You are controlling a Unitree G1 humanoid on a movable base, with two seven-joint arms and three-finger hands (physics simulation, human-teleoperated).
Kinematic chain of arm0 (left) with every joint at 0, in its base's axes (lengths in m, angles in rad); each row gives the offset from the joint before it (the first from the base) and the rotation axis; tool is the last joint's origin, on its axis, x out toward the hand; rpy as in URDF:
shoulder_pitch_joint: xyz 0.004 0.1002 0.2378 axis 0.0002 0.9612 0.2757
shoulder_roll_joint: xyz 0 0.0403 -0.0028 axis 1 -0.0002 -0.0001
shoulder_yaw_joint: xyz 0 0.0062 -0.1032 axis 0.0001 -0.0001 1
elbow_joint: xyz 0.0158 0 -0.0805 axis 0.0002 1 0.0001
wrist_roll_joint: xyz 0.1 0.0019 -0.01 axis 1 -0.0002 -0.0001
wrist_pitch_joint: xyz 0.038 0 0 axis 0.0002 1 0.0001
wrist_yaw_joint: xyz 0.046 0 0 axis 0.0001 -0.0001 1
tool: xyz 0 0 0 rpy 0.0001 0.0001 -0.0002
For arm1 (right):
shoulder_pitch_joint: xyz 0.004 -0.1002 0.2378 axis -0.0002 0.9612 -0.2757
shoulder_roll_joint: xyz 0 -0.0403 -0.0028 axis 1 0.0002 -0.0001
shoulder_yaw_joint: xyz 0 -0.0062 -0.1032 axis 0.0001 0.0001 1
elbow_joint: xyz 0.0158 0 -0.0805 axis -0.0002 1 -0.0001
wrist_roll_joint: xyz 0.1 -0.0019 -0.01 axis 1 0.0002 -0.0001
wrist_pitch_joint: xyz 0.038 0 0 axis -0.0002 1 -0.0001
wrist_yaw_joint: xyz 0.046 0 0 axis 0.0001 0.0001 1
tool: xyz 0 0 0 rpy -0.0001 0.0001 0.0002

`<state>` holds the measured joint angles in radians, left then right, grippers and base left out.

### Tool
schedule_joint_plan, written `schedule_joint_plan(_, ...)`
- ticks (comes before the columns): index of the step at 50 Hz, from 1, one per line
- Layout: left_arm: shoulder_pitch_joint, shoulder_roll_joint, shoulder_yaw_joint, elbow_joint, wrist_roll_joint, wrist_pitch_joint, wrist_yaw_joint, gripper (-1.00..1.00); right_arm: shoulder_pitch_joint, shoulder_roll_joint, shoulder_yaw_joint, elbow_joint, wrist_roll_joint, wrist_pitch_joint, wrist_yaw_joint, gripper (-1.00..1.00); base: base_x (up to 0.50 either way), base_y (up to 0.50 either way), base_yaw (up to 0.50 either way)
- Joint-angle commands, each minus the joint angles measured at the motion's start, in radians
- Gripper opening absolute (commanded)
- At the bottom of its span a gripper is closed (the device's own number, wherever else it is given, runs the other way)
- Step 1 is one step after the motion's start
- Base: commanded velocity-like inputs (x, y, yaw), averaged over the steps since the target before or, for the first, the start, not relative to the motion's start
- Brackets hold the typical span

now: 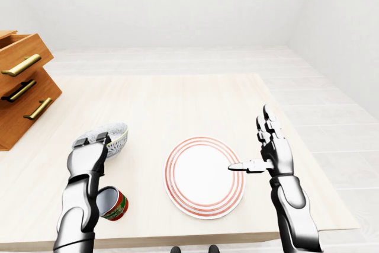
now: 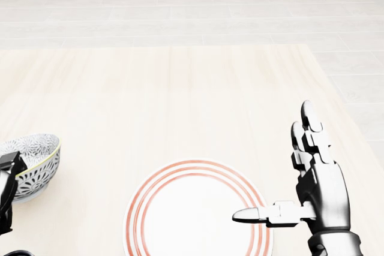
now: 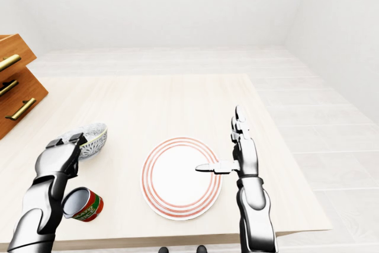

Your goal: Put the bowl on the plate.

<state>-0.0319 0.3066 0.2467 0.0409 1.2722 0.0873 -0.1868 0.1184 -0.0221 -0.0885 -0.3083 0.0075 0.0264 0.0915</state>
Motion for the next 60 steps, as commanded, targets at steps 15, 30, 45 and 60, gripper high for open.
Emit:
schedule_joint_plan(15, -0.041, -0.009, 0.030, -0.128, -0.095, 0.000, -0.069, -1.00, 0.012, 0.002, -0.019, -0.063, 0.008, 0.025, 0.010, 1.00, 0.00, 0.00, 0.00)
schedule_joint_plan(30, -0.097, -0.039, -0.024, -0.207, -0.091, 0.000, -0.125, -1.00, 0.043, 0.006, -0.031, -0.127, 0.018, 0.037, 0.022, 1.00, 0.00, 0.00, 0.00)
schedule_joint_plan(45, -0.148, -0.075, -0.086, -0.263, -0.069, 0.000, -0.174, -1.00, 0.081, 0.011, -0.065, -0.200, 0.030, 0.050, 0.047, 1.00, 0.00, 0.00, 0.00)
schedule_joint_plan(60, -0.169, -0.157, -0.190, -0.393, -0.019, 0.000, -0.272, -1.00, 0.088, 0.019, -0.095, -0.209, 0.033, 0.047, 0.072, 1.00, 0.00, 0.00, 0.00)
